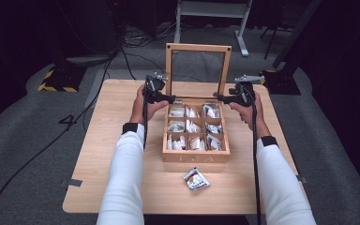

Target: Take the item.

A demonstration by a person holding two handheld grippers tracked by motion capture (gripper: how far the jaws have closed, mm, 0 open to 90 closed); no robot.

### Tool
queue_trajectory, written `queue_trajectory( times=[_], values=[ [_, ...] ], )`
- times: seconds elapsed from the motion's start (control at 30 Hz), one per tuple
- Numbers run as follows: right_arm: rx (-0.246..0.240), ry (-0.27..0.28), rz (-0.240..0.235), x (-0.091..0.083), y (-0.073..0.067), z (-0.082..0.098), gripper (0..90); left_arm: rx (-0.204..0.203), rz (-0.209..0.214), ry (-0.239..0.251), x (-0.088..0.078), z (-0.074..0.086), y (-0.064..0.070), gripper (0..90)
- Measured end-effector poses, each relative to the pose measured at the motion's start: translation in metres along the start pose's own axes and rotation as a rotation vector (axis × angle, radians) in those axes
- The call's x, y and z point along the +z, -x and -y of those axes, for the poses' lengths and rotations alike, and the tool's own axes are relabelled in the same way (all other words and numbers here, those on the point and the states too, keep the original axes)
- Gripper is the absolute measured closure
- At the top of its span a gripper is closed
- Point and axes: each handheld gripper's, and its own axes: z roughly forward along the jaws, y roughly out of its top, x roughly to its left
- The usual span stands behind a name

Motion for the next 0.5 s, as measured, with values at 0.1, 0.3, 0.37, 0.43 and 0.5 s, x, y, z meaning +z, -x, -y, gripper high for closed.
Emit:
queue_trajectory(
  times=[0.1,0.3,0.37,0.43,0.5],
  values=[
    [0.008,-0.016,0.008,0.006,0.003,-0.001,30.6,-0.006,0.000,-0.002,0.005,-0.001,-0.002,21.2],
    [0.021,-0.033,0.009,0.019,0.006,-0.003,31.2,-0.033,0.003,0.008,0.010,-0.003,-0.006,22.1],
    [0.023,-0.040,0.003,0.022,0.007,-0.006,31.2,-0.033,0.014,0.010,0.012,-0.004,-0.005,22.7],
    [0.021,-0.038,0.003,0.025,0.006,-0.009,31.2,-0.029,0.011,0.000,0.014,-0.006,-0.004,22.9],
    [0.018,-0.042,0.001,0.027,0.004,-0.012,31.2,-0.036,0.011,0.002,0.016,-0.006,-0.004,23.2]
  ],
)
